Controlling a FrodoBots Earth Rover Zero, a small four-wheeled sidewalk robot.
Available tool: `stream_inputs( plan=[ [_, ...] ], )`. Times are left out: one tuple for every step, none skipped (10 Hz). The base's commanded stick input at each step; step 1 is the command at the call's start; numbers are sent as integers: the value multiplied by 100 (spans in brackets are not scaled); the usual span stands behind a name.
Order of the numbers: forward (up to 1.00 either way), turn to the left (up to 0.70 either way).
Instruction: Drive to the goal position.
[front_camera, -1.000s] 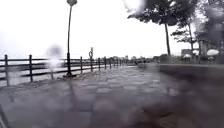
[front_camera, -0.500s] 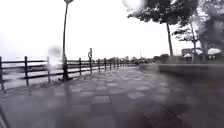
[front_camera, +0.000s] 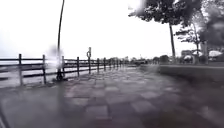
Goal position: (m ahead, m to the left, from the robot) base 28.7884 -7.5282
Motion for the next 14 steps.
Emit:
stream_inputs(
  plan=[
    [100, 1],
    [100, 1],
    [100, 1],
    [100, 1],
    [100, 1],
    [100, 1],
    [100, 1],
    [100, 1],
    [100, 1],
    [100, 1],
    [100, 1],
    [100, 1],
    [100, 1],
    [100, 1]
  ],
)
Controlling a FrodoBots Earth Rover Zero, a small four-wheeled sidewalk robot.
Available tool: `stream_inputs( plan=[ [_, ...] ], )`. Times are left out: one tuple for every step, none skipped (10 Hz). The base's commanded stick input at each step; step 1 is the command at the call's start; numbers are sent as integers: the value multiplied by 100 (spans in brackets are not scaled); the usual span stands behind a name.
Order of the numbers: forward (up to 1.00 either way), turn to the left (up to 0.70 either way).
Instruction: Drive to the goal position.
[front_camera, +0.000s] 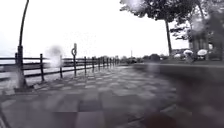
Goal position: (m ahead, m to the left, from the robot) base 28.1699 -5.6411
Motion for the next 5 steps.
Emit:
stream_inputs(
  plan=[
    [100, 1],
    [100, 1],
    [100, 1],
    [100, 1],
    [100, 1]
  ],
)
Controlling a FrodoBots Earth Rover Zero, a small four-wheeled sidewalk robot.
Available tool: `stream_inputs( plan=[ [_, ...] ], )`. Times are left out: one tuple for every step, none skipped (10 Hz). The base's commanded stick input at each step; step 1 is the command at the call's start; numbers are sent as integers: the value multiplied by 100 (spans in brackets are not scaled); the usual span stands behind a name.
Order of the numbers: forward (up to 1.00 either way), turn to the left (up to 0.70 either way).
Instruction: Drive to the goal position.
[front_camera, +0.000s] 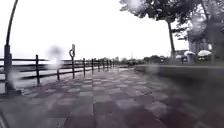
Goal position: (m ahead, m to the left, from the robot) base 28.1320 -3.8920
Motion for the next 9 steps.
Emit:
stream_inputs(
  plan=[
    [100, -7],
    [100, -25],
    [100, -18],
    [100, -1],
    [100, 1],
    [100, 25],
    [100, 34],
    [100, 41],
    [100, 41]
  ],
)
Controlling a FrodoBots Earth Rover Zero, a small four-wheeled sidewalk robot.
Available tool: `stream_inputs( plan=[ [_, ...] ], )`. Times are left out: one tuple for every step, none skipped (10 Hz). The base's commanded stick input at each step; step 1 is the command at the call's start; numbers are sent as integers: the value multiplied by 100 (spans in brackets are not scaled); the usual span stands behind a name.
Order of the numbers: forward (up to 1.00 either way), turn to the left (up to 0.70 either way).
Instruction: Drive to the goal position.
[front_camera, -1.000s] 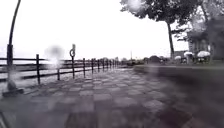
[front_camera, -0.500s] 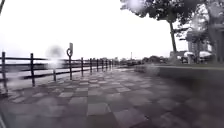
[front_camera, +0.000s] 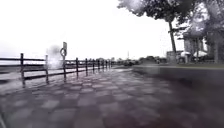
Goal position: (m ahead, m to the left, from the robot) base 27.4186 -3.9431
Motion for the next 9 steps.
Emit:
stream_inputs(
  plan=[
    [100, 22],
    [100, 8],
    [100, 5],
    [100, 2],
    [100, 1],
    [100, 1],
    [100, 1],
    [100, 1],
    [100, 1]
  ],
)
